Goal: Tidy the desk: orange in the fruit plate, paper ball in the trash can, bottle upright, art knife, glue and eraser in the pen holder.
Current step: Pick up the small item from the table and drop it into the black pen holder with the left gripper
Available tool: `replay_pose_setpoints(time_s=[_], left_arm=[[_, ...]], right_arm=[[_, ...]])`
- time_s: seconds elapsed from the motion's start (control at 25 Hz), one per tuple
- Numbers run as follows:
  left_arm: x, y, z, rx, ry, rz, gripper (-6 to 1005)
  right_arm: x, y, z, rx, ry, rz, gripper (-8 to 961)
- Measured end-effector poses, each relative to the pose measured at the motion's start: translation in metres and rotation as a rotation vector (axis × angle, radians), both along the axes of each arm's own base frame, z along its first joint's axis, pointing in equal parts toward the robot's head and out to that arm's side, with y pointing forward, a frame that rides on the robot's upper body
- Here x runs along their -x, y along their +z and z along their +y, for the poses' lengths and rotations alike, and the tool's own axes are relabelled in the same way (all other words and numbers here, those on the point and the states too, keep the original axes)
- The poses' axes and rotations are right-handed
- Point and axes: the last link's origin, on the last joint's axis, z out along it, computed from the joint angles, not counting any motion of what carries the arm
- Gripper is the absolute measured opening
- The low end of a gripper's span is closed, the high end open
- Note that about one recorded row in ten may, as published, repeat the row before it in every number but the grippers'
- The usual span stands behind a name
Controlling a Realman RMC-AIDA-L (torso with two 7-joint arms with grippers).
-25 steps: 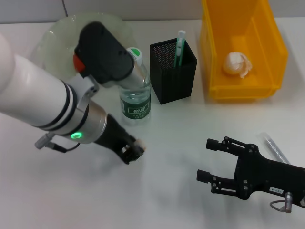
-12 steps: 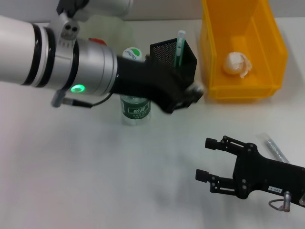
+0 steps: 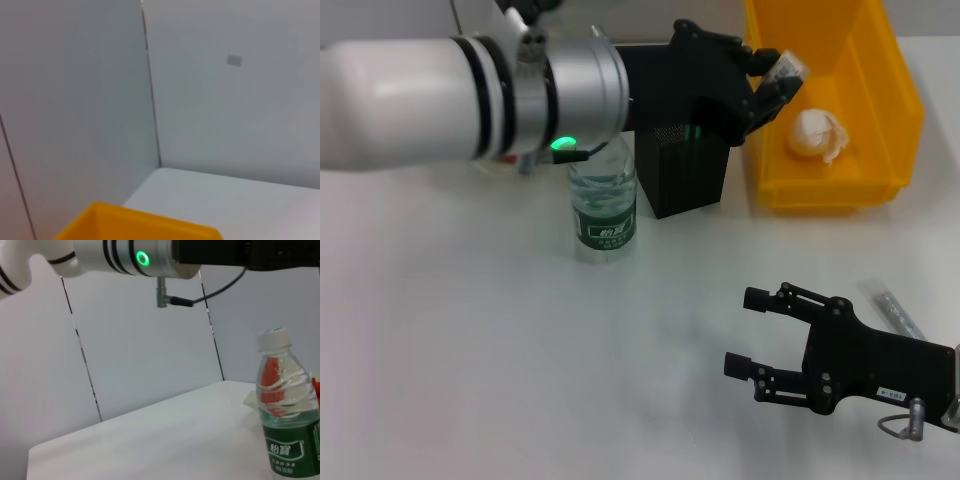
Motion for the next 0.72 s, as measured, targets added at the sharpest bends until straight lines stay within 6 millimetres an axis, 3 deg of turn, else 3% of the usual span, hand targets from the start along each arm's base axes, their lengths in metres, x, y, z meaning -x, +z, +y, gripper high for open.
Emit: replay_pose_setpoints(time_s=[0.28,0.72], left_arm=[[0.000,-0.004,0.006,-0.091,0.001,-0.015,281],[0.019,-0.008,0.019,-0.136,0.056,0.012,283]], right_arm=[[0.001,0.000,0.001,-0.006,-0.006,0.009,818],[0.004,0.000,0.005,-0.010,-0.005,0.021,818]])
